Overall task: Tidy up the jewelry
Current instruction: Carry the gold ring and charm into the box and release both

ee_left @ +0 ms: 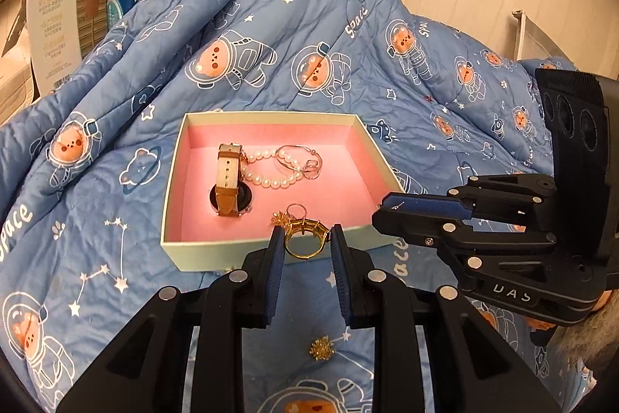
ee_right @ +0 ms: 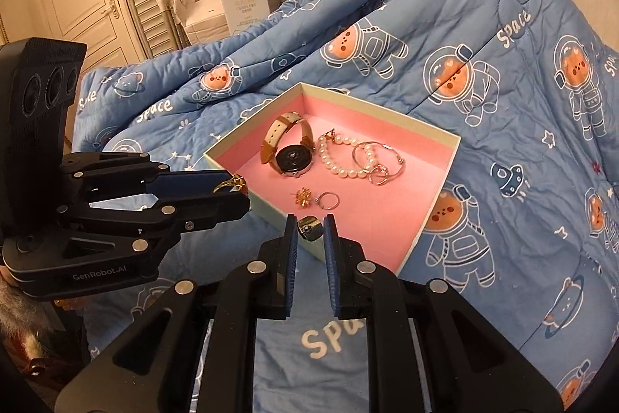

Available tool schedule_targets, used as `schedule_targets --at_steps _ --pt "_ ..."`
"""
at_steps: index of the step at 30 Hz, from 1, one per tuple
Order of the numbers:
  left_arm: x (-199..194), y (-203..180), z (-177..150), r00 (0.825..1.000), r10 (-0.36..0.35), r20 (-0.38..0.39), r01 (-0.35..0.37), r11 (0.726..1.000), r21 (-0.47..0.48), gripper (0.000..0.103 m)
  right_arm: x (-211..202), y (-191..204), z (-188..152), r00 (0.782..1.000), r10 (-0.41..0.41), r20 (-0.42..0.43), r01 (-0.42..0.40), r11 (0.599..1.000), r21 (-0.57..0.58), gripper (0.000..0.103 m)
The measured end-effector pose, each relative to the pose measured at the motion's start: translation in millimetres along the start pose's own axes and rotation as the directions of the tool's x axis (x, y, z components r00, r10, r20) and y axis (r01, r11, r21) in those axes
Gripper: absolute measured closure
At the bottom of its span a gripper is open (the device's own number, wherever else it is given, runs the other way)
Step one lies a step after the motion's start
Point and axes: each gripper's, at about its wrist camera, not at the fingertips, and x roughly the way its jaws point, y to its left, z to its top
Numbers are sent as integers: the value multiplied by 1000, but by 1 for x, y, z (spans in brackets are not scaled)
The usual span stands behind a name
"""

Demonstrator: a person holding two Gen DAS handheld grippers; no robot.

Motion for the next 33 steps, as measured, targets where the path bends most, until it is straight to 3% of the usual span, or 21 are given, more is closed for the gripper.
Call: schedule_targets --at_steps 12,20,33 --pt "40 5 31 997 26 -72 -22 998 55 79 38 -30 35 996 -68 -65 67 998 -14 89" --pt "73 -1 40 989 47 -138 -33 994 102 79 69 -45 56 989 -72 -127 73 997 0 89" --pt "102 4 42 980 57 -192 -39 994 99 79 107 -56 71 976 -64 -208 72 997 32 89"
